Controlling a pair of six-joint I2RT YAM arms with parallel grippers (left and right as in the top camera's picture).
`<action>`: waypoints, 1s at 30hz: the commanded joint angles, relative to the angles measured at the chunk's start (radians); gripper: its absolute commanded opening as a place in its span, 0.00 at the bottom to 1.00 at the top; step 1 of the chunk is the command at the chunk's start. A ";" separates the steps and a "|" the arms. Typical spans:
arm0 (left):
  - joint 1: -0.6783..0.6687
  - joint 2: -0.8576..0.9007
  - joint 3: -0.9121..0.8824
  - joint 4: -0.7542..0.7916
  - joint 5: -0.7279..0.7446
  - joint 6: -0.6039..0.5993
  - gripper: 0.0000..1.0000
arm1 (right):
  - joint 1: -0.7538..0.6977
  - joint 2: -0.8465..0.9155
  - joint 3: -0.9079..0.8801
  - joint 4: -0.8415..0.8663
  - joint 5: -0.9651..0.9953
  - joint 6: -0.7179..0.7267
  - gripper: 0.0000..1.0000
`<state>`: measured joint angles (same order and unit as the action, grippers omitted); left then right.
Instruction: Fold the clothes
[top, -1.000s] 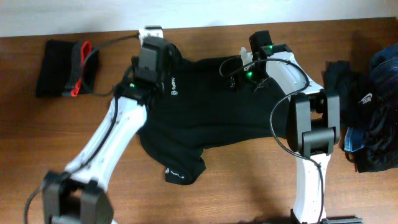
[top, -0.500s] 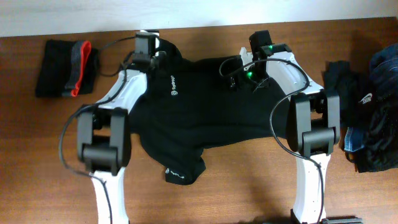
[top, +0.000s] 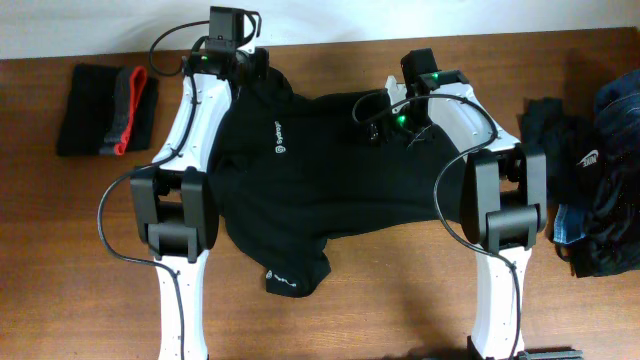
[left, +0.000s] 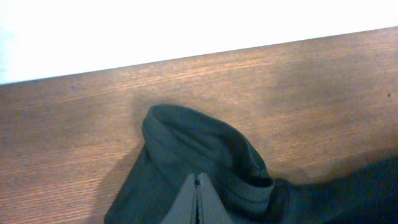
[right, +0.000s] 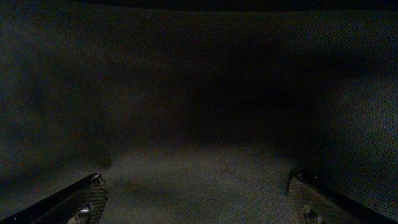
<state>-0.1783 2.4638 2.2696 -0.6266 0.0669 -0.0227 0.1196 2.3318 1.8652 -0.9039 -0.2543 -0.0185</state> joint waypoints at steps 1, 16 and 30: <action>-0.002 0.042 0.008 -0.003 0.050 0.008 0.00 | -0.002 0.047 -0.010 0.003 0.023 0.001 0.98; -0.005 0.107 0.008 -0.039 0.049 0.009 0.00 | -0.002 0.047 -0.010 0.000 0.023 0.002 0.98; -0.007 0.142 0.008 -0.046 0.011 0.009 0.00 | -0.002 0.047 -0.010 0.004 0.023 0.001 0.98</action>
<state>-0.1829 2.5942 2.2692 -0.6727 0.0971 -0.0223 0.1196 2.3318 1.8652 -0.9039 -0.2539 -0.0189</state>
